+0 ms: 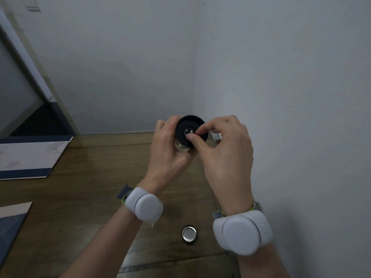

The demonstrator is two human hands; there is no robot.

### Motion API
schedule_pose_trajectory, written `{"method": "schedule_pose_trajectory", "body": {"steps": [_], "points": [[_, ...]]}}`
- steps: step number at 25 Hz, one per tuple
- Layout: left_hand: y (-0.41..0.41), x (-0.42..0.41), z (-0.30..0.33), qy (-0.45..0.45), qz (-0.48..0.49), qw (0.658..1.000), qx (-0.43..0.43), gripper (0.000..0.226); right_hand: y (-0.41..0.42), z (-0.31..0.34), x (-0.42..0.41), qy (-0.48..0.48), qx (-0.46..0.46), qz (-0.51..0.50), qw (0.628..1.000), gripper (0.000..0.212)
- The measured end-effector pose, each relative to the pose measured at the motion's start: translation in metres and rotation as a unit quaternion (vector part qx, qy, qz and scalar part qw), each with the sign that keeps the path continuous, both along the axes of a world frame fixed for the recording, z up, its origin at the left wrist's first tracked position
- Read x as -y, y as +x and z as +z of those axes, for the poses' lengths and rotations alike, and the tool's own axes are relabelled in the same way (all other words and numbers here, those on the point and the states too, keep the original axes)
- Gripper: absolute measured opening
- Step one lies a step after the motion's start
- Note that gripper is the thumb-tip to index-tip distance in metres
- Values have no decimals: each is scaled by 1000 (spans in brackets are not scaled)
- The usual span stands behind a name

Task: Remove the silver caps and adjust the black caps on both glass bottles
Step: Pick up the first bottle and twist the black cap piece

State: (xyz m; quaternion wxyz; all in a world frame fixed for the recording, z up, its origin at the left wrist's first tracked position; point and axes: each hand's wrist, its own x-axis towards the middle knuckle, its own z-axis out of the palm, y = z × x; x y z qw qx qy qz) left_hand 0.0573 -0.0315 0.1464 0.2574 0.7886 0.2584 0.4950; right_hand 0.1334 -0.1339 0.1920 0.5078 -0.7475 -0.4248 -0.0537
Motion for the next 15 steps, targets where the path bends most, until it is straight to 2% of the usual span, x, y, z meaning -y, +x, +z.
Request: {"method": "schedule_pose_trajectory", "body": {"steps": [6,12,15], "points": [[0,2,1,-1,3,1000,-4,36,-1,2,1,-16,-8,14,1000,15],[1,7,6,2,-4,1000,2,28,-9,2,2,10,-9,-4,1000,16],[1,8,6,-1,-17,1000,10,30,1,5,7,21,-29,37,999,20]]}}
